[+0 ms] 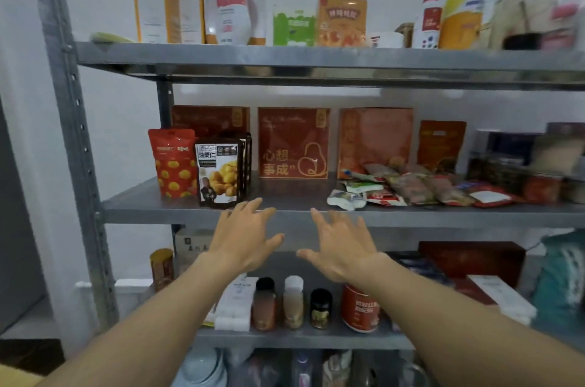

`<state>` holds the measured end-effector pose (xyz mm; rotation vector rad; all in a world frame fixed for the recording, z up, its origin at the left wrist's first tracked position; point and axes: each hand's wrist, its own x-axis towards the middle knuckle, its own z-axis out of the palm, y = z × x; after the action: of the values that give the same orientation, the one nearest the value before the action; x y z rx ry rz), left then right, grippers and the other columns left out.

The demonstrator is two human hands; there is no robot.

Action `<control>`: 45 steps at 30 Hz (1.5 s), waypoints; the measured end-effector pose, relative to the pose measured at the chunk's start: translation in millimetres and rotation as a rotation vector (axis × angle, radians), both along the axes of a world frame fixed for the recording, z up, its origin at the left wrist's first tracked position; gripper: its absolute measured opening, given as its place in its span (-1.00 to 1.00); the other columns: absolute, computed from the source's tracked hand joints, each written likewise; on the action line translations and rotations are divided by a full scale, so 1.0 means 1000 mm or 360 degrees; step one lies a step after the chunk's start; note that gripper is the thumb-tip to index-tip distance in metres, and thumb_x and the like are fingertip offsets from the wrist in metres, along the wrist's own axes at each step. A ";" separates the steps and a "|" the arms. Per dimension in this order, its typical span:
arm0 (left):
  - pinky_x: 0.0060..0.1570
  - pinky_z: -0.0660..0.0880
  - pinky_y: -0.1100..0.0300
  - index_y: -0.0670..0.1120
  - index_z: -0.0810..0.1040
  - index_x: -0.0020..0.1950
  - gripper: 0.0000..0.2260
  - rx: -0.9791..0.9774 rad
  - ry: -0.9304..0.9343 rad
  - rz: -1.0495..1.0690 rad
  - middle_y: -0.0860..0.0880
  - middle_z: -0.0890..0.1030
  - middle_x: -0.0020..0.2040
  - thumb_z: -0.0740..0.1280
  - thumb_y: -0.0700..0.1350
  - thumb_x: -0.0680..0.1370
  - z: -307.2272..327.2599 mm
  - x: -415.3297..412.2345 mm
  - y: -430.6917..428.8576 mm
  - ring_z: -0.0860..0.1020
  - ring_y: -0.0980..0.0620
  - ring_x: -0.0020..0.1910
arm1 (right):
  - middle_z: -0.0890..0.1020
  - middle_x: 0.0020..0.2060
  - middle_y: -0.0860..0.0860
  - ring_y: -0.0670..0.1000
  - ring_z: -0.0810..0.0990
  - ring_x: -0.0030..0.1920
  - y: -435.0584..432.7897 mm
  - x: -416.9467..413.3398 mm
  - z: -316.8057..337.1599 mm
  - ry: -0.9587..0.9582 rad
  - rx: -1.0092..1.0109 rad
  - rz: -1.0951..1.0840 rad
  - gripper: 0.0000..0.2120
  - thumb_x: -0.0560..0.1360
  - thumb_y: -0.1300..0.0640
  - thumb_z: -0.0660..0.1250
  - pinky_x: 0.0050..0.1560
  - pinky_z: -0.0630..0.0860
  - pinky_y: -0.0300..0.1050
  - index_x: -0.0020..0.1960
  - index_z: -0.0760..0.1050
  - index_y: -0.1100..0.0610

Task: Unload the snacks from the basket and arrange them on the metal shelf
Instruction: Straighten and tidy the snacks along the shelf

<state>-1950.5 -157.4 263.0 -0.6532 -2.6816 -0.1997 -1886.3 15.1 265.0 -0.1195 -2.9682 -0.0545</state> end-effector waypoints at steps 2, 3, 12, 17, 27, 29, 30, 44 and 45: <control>0.44 0.15 -0.08 0.08 0.22 0.54 -0.42 -0.0020 0.0028 -0.0033 -0.03 0.16 0.58 0.17 0.27 0.57 0.004 0.002 0.018 0.13 -0.05 0.54 | 0.09 0.57 0.18 0.19 0.01 0.57 0.015 0.006 0.004 0.0020 0.0013 -0.0017 -0.17 0.55 -0.35 0.10 0.50 0.00 0.27 0.61 -0.17 0.03; 0.44 0.16 -0.09 0.08 0.23 0.54 -0.43 -0.0012 0.0042 -0.0043 -0.03 0.17 0.57 0.17 0.27 0.57 0.006 0.002 0.026 0.14 -0.05 0.53 | 0.12 0.56 0.18 0.19 0.04 0.56 0.022 0.006 0.006 0.0051 0.0021 -0.0024 -0.17 0.55 -0.35 0.10 0.49 0.03 0.27 0.61 -0.15 0.03; 0.34 0.27 -0.06 0.09 0.26 0.52 -0.44 0.0055 0.0038 -0.0137 -0.04 0.36 0.47 0.20 0.25 0.56 0.011 -0.053 0.092 0.31 -0.08 0.43 | 0.43 0.39 0.13 0.18 0.37 0.39 0.079 -0.035 0.015 0.0174 -0.0023 -0.0118 -0.30 0.55 -0.27 0.19 0.30 0.35 0.13 0.55 0.08 0.02; 0.33 0.33 -0.07 0.12 0.27 0.51 -0.46 0.0274 -0.0275 -0.0193 -0.06 0.43 0.42 0.14 0.29 0.58 0.012 -0.107 0.128 0.36 -0.13 0.39 | 0.50 0.31 0.16 0.22 0.47 0.29 0.112 -0.080 0.019 0.0124 -0.0181 -0.0315 -0.44 0.56 -0.15 0.21 0.13 0.45 0.06 0.48 0.24 0.06; -0.08 0.47 0.15 0.13 0.63 0.19 -0.48 0.0732 -0.0744 -0.0564 0.02 0.60 -0.08 0.23 -0.35 0.38 0.008 -0.144 0.158 0.55 -0.01 -0.02 | 0.56 0.26 0.07 0.18 0.52 0.22 0.142 -0.124 0.027 -0.0009 -0.0414 -0.0163 -0.36 0.29 0.08 0.31 0.16 0.54 0.00 0.38 0.47 -0.08; -0.16 0.45 0.22 0.12 0.64 0.18 -0.48 0.0781 -0.0755 -0.0564 -0.03 0.63 -0.12 0.27 -0.37 0.38 0.006 -0.148 0.157 0.55 0.00 -0.07 | 0.57 0.25 0.05 0.17 0.54 0.21 0.144 -0.127 0.026 -0.0011 -0.0407 -0.0119 -0.34 0.27 0.09 0.32 0.13 0.56 0.01 0.39 0.45 -0.09; -0.15 0.45 0.27 0.11 0.64 0.19 -0.49 0.0801 -0.0759 -0.0551 -0.05 0.65 -0.06 0.29 -0.37 0.38 0.005 -0.150 0.156 0.56 0.01 -0.03 | 0.58 0.25 0.05 0.16 0.54 0.21 0.145 -0.129 0.025 -0.0010 -0.0399 -0.0091 -0.33 0.27 0.09 0.33 0.13 0.57 0.00 0.39 0.44 -0.10; -0.15 0.46 0.44 -0.08 0.73 -0.05 -0.87 0.1717 -0.0855 -0.0385 0.06 0.71 -0.20 0.40 -0.09 0.54 0.001 -0.160 0.140 0.62 0.24 -0.17 | 0.64 0.09 0.03 0.03 0.61 0.04 0.132 -0.163 0.009 0.0240 -0.1094 0.0172 -0.55 0.47 0.17 0.42 0.05 0.54 -0.11 0.34 0.48 0.03; -0.16 0.45 0.43 -0.10 0.73 -0.04 -0.90 0.1780 -0.0803 -0.0340 0.05 0.71 -0.19 0.45 -0.11 0.50 -0.003 -0.164 0.139 0.63 0.20 -0.15 | 0.64 0.09 0.04 0.02 0.62 0.04 0.130 -0.167 0.007 0.0263 -0.1194 0.0172 -0.57 0.47 0.19 0.43 0.07 0.56 -0.09 0.32 0.48 0.07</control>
<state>-2114.3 -18.9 260.5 -0.5190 -2.3192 -1.9287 -2053.2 145.5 272.0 -0.0500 -2.6597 1.0227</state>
